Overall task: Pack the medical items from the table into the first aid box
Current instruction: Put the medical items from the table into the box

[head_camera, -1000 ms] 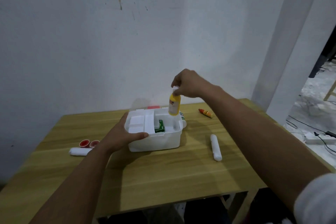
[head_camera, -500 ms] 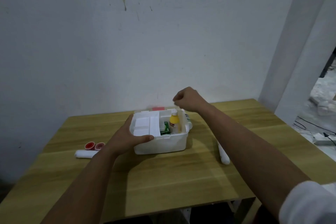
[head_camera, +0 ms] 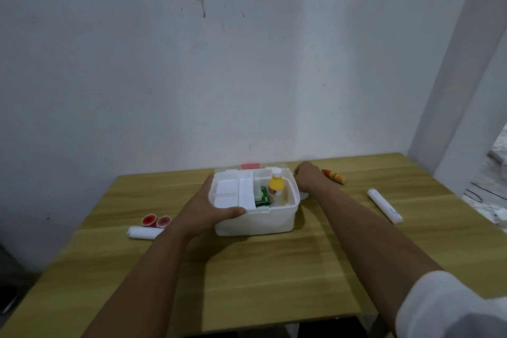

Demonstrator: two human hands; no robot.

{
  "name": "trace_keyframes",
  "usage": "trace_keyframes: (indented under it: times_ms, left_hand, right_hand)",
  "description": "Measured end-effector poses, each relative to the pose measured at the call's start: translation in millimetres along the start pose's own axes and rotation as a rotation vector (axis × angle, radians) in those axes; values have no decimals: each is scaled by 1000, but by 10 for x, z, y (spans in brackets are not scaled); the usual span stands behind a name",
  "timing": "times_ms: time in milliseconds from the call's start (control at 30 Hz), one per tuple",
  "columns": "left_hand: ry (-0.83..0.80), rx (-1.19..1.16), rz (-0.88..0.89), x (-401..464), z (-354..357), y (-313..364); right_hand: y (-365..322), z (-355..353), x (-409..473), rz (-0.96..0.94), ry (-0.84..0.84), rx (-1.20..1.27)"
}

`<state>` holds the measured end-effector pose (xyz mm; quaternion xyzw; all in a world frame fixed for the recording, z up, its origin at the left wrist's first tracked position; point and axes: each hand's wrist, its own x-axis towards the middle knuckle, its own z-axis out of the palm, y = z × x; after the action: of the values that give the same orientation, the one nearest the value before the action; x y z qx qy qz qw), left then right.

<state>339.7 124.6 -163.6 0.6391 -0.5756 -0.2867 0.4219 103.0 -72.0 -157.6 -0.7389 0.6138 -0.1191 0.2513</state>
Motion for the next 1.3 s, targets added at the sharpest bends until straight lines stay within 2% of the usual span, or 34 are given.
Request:
trace_keyframes:
  times_ms: [133, 233, 433, 500, 600, 833, 1033, 1133, 1200, 1300]
  left_hand:
    - [-8, -5, -10, 3, 4, -2]
    - [-2, 7, -11, 6, 1, -3]
    - [-16, 35, -13, 22, 1, -4]
    - [-10, 51, -9, 25, 0, -13]
    - [-1, 52, -14, 26, 3, -17]
    - [-14, 38, -9, 18, 0, 10]
    - [-29, 41, -18, 43, -5, -28]
    - [-31, 42, -15, 42, -15, -40]
    - [-28, 38, -13, 35, -9, -36]
    - [-25, 25, -9, 31, -1, -23]
  right_hand:
    - [-14, -114, -77, 42, 9, -11]
    - [11, -327, -111, 59, 108, 68]
    - [-192, -907, -336, -121, 181, 188]
    - [-323, -1047, -454, -212, 159, 203]
    - [-440, -1083, -657, -273, 27, 214]
    - [-433, -557, -924, -399, -50, -19]
    - [-431, -179, -944, -398, 87, -424]
    - [-494, -135, -948, -390, 102, -489]
    - [-523, -245, -944, -366, 18, -401]
    - [-513, -546, -882, -304, -79, -49]
